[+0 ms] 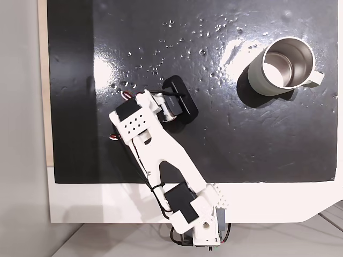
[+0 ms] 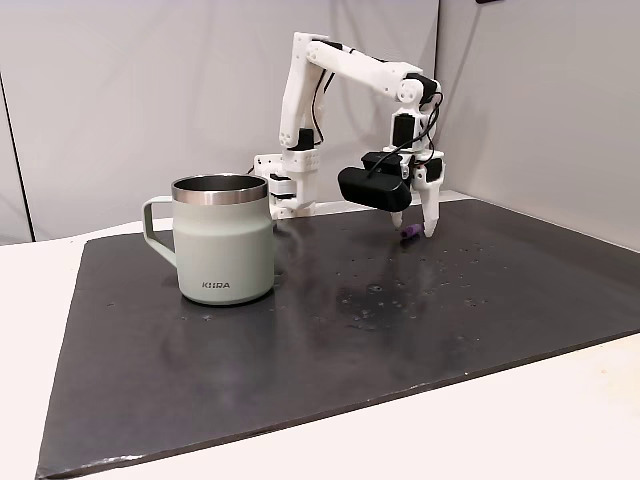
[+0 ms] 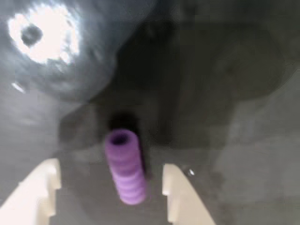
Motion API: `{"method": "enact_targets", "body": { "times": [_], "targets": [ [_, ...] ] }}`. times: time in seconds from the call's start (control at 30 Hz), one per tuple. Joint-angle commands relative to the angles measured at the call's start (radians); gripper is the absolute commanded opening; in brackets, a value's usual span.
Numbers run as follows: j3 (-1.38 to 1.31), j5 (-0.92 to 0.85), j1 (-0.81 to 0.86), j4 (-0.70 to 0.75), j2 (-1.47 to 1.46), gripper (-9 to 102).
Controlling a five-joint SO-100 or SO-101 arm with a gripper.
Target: Grasp a pengrip and put it in the cup.
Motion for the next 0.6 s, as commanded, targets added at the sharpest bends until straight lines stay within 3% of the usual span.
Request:
{"method": "enact_targets", "body": {
  "times": [0.0,0.17,0.47,0.57],
  "targets": [
    [-0.054,-0.008,-0.040,0.028,-0.002,28],
    [-0.055,-0.023,-0.052,0.049,-0.034,26],
    [-0.057,-0.018,0.006,0.051,-0.060,0],
    [-0.055,-0.018,0.012,0.051,-0.063,0]
  ]
}}
